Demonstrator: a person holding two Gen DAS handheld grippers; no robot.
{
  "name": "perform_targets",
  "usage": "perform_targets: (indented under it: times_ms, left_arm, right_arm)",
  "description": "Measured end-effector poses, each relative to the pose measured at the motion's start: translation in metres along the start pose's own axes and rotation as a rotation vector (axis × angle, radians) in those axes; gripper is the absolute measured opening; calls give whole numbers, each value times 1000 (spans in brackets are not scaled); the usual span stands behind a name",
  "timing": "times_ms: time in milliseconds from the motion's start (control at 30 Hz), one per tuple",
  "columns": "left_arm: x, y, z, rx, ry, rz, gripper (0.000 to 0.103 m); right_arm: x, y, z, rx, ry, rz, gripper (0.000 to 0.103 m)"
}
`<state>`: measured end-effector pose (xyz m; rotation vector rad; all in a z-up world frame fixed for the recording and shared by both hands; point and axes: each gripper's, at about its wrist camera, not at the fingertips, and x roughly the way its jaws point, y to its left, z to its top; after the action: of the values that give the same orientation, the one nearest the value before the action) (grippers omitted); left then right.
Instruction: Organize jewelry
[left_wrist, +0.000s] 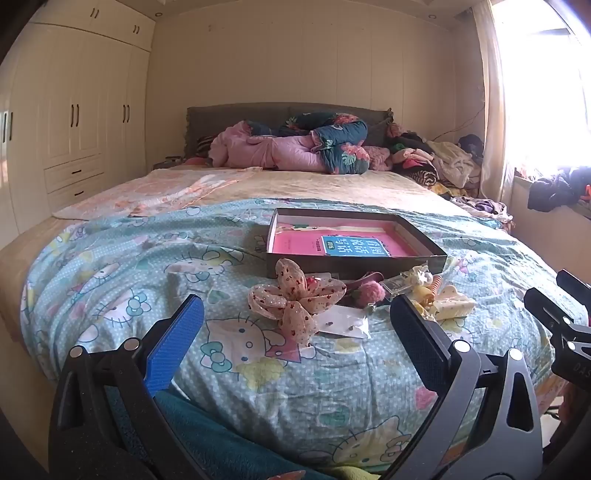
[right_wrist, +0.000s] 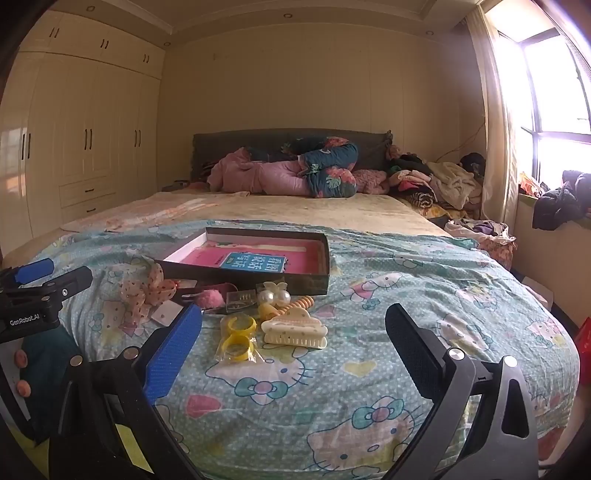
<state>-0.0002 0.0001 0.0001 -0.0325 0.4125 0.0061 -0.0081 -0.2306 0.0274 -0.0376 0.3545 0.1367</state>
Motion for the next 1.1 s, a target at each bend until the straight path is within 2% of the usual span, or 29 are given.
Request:
perform_targets:
  times_ms: [1100]
  left_arm:
    - [0, 0, 0, 5, -6, 3, 93]
  right_arm:
    - [0, 0, 1, -3, -3, 0, 97]
